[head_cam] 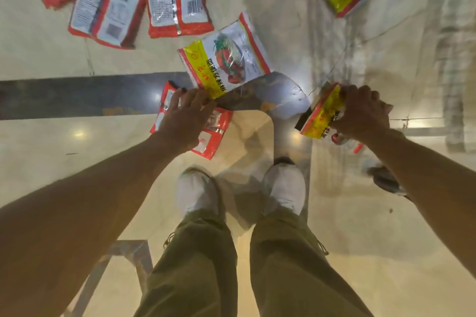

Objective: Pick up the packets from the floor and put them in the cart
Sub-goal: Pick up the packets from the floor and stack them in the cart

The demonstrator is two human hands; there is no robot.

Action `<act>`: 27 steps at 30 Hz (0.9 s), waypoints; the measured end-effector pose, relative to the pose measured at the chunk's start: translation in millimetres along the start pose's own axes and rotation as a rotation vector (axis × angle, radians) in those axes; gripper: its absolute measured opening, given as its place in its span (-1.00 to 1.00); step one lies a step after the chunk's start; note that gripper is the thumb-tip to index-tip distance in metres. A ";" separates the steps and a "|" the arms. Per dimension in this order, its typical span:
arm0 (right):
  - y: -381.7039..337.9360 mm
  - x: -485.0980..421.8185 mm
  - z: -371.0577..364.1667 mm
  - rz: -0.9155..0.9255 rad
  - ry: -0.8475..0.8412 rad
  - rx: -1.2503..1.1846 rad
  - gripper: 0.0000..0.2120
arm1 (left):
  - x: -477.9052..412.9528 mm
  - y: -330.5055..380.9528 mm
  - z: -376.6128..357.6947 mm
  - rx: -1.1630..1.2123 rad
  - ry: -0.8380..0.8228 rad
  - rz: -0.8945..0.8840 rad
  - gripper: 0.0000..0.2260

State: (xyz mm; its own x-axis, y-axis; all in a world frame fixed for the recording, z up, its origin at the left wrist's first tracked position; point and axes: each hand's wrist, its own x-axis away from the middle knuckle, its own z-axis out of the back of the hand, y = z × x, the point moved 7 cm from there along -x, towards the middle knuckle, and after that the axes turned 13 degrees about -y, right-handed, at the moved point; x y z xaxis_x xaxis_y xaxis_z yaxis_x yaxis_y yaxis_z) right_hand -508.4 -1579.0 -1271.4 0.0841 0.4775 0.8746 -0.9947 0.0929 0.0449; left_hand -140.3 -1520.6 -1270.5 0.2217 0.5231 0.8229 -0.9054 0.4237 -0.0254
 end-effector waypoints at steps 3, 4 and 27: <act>-5.1 -3.3 0.4 0.034 -0.014 0.012 -0.21 | -1.5 -6.7 -2.0 0.009 0.047 0.024 -0.16; -6.9 -3.1 -0.9 0.036 -0.031 0.020 -0.19 | -1.8 -8.9 -2.7 0.013 0.034 0.040 -0.20; -92.2 420.8 201.5 0.193 -0.164 -1.221 -0.71 | 373.7 -100.2 253.2 1.870 0.275 0.009 -0.65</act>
State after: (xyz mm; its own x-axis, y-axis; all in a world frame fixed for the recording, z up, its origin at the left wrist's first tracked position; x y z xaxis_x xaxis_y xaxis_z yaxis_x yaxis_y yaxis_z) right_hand -393.3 -1562.7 -810.2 -0.1533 0.4671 0.8708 -0.2770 0.8256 -0.4916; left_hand -58.3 -1554.9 -816.8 0.0878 0.6880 0.7203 -0.0408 -0.7201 0.6927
